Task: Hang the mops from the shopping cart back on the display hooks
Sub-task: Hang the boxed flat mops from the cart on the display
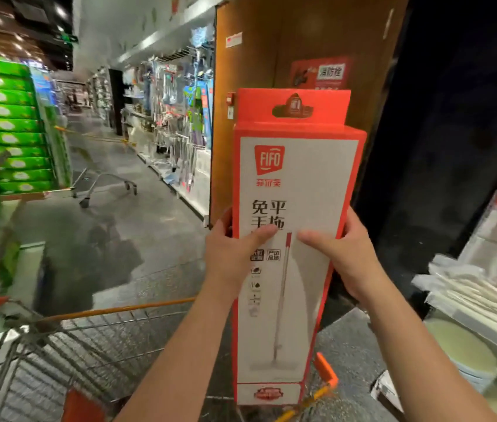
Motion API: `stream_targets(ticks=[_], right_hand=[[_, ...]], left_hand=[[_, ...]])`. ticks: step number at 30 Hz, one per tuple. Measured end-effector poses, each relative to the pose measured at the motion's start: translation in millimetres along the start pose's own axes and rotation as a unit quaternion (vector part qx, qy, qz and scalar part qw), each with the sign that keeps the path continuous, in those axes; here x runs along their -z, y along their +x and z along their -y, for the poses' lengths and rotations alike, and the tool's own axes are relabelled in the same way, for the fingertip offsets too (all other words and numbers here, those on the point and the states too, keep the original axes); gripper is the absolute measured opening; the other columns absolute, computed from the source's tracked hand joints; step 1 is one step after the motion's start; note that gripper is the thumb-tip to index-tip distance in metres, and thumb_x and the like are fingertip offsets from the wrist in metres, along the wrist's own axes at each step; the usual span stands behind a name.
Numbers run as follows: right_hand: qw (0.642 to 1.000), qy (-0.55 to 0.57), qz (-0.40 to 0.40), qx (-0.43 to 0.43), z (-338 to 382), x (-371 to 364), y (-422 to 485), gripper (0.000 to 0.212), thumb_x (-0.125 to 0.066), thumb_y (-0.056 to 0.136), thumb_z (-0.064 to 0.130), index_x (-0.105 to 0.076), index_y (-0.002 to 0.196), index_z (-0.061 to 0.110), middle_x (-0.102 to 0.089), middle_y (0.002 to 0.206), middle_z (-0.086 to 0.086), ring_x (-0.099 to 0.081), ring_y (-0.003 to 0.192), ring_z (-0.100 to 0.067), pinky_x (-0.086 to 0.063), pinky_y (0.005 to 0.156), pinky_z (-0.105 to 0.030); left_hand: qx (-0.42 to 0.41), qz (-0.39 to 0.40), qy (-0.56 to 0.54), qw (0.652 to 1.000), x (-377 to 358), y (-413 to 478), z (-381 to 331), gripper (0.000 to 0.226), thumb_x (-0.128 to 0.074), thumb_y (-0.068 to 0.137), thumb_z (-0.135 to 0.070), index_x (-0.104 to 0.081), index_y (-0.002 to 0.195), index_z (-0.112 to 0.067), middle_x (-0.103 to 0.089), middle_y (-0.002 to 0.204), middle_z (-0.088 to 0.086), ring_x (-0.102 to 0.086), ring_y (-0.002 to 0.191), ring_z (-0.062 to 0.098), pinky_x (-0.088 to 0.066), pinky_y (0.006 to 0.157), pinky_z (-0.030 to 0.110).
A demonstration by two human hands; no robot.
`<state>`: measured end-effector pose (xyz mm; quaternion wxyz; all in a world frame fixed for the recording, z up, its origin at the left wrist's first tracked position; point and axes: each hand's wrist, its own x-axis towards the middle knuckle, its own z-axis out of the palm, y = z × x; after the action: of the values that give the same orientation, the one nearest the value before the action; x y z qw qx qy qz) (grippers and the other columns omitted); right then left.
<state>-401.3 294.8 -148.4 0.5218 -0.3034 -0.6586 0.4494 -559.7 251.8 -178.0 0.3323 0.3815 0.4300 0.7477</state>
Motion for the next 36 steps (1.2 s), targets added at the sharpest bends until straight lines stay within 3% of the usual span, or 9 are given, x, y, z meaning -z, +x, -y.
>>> stream_targets(ticks=[3, 8, 15, 21, 30, 36], right_hand=[[0.999, -0.017, -0.048, 0.017, 4.7, 37.6, -9.3, 0.078, -0.084, 0.054, 0.04, -0.053, 0.124, 0.026, -0.068, 0.115, 0.004, -0.066, 0.104, -0.016, -0.057, 0.083, -0.041], [0.991, -0.035, -0.122, 0.045, 20.9, 112.8, -24.2, 0.056, -0.082, 0.058, 0.032, -0.06, 0.109, 0.032, -0.071, 0.105, 0.007, -0.069, 0.095, -0.012, -0.057, 0.073, -0.03], [0.978, -0.032, -0.205, 0.031, 26.8, 220.3, -47.8, 0.048, -0.085, 0.055, 0.018, -0.065, 0.099, 0.022, -0.075, 0.091, 0.009, -0.071, 0.079, -0.007, -0.052, 0.061, -0.017], [0.962, -0.066, -0.265, 0.027, 32.5, 328.7, -70.7, 0.032, -0.08, 0.069, 0.002, -0.065, 0.09, 0.02, -0.074, 0.076, 0.012, -0.069, 0.069, -0.002, -0.052, 0.058, -0.016], [0.944, -0.098, -0.315, 0.012, 35.4, 437.0, -84.1, 0.037, -0.081, 0.068, 0.009, -0.068, 0.101, 0.019, -0.075, 0.091, 0.004, -0.071, 0.079, -0.009, -0.055, 0.065, -0.022], [0.93, -0.097, -0.354, 0.007, 24.1, 483.7, -79.7, 0.029, -0.081, 0.07, 0.009, -0.069, 0.094, 0.02, -0.075, 0.084, 0.007, -0.07, 0.076, -0.007, -0.054, 0.061, -0.019]], left_hand=[[0.004, 0.039, -0.023, 0.999, -44.1, -4.4, 1.5, 0.049, -0.078, 0.071, -0.007, -0.06, 0.116, -0.009, -0.075, 0.089, -0.002, -0.074, 0.077, 0.018, -0.057, 0.062, 0.031], [0.017, 0.102, -0.061, 0.993, -122.2, -21.9, 11.8, 0.039, -0.076, 0.072, -0.007, -0.062, 0.108, -0.013, -0.076, 0.087, -0.005, -0.074, 0.08, 0.019, -0.058, 0.063, 0.03], [0.052, 0.176, -0.081, 0.98, -231.7, -50.6, 36.2, 0.03, -0.074, 0.076, -0.004, -0.065, 0.102, -0.015, -0.076, 0.093, 0.001, -0.073, 0.087, 0.023, -0.06, 0.075, 0.039], [0.062, 0.236, -0.078, 0.967, -335.8, -81.8, 68.0, 0.031, -0.076, 0.078, -0.012, -0.066, 0.107, -0.014, -0.075, 0.097, 0.001, -0.073, 0.087, 0.021, -0.058, 0.076, 0.039], [0.093, 0.28, -0.102, 0.95, -444.4, -113.3, 95.6, 0.023, -0.075, 0.078, -0.01, -0.067, 0.099, -0.016, -0.076, 0.09, 0.001, -0.074, 0.081, 0.02, -0.058, 0.064, 0.03], [0.087, 0.311, -0.071, 0.944, -496.7, -108.4, 117.5, 0.025, -0.075, 0.079, -0.016, -0.068, 0.104, -0.016, -0.076, 0.093, 0.0, -0.074, 0.083, 0.02, -0.06, 0.075, 0.043]])
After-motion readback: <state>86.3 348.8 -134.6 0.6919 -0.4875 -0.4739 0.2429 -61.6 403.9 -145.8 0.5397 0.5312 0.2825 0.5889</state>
